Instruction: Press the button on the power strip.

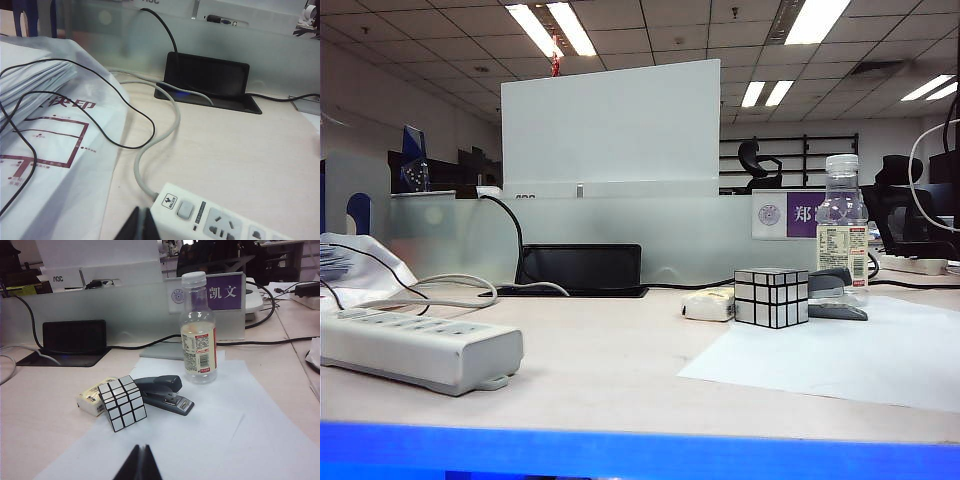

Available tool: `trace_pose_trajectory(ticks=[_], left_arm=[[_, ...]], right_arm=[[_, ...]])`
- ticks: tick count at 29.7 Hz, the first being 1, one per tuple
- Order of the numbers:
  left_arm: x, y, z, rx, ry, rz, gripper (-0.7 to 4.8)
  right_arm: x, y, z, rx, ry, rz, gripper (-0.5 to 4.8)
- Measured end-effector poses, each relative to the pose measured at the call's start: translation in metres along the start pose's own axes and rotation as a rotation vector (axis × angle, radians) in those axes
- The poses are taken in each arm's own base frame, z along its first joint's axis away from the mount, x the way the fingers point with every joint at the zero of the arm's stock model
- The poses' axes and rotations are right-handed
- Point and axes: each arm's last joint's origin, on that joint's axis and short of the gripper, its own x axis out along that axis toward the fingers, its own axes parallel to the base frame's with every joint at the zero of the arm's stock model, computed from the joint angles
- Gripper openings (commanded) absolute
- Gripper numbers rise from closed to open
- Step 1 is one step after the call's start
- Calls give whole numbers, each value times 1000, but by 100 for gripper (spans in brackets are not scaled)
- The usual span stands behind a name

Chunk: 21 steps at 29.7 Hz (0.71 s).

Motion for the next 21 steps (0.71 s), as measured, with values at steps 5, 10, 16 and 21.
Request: trace_pose_trajectory(ticks=[5, 10, 16, 21], left_arm=[[0, 0, 0, 0, -1, 0, -5], [0, 0, 0, 0, 0, 0, -5], [0, 0, 0, 0, 0, 0, -5], [0, 0, 0, 0, 0, 0, -5]], right_arm=[[0, 0, 0, 0, 0, 0, 0], [0, 0, 0, 1, 0, 0, 0], [0, 2, 0, 32, 13, 77, 0], [-2, 10, -2, 20, 60, 360, 0]])
